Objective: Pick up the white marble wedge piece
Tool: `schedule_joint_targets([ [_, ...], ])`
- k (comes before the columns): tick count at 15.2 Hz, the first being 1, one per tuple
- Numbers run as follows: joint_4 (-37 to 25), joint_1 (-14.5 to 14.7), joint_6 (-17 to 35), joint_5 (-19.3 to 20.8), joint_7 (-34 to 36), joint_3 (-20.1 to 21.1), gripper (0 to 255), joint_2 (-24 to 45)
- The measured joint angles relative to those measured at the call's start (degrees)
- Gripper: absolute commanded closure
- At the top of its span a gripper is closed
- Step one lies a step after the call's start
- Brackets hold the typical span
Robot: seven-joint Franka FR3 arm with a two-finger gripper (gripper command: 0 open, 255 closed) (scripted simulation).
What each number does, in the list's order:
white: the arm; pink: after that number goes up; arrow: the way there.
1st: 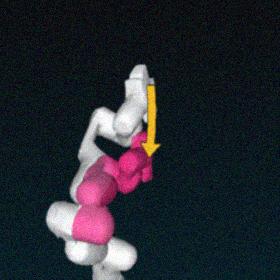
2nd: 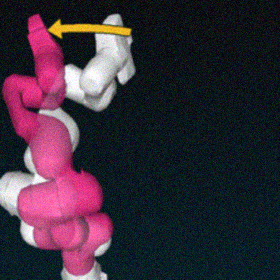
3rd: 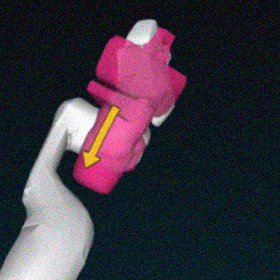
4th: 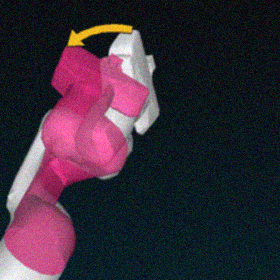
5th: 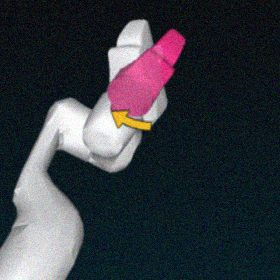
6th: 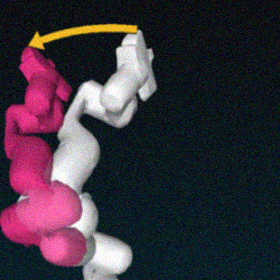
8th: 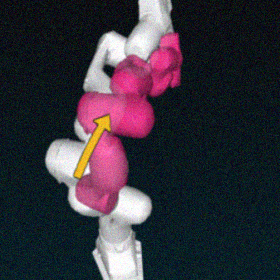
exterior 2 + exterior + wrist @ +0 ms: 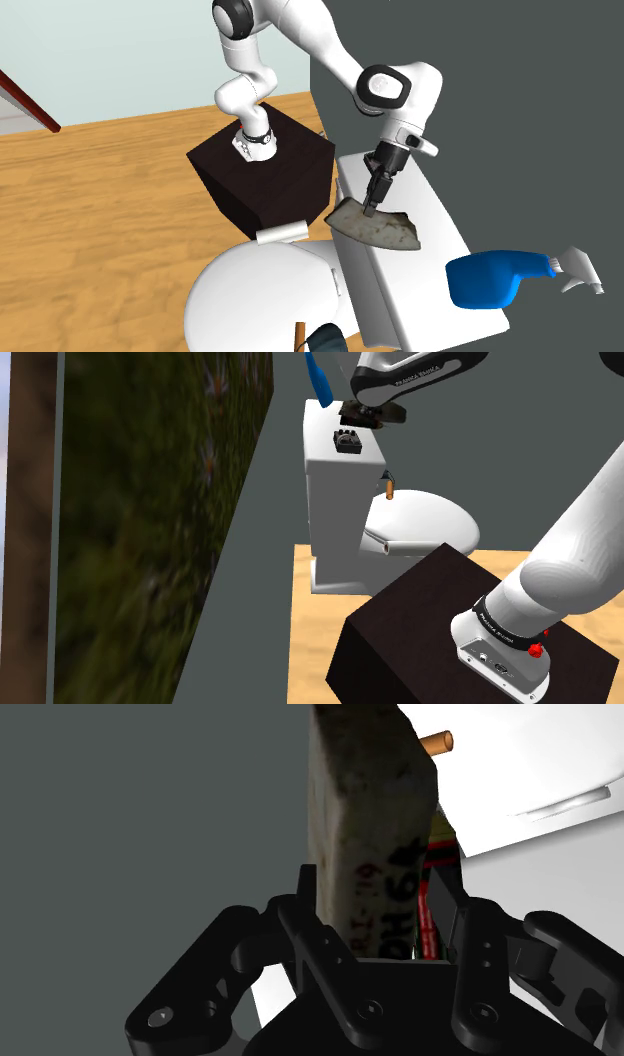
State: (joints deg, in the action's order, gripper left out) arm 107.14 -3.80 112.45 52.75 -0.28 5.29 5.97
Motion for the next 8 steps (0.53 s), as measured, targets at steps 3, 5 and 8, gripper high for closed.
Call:
schedule_joint_targets([
  [3,-1.5,0.2,-1.3,-0.6,-1.3,0.2,255,-0.3],
  [5,-2.3,0.1,-2.0,-1.0,-2.4,0.1,255,-0.7],
  [8,-4.0,0.2,-3.5,-1.7,-4.1,0.2,255,-1.1],
])
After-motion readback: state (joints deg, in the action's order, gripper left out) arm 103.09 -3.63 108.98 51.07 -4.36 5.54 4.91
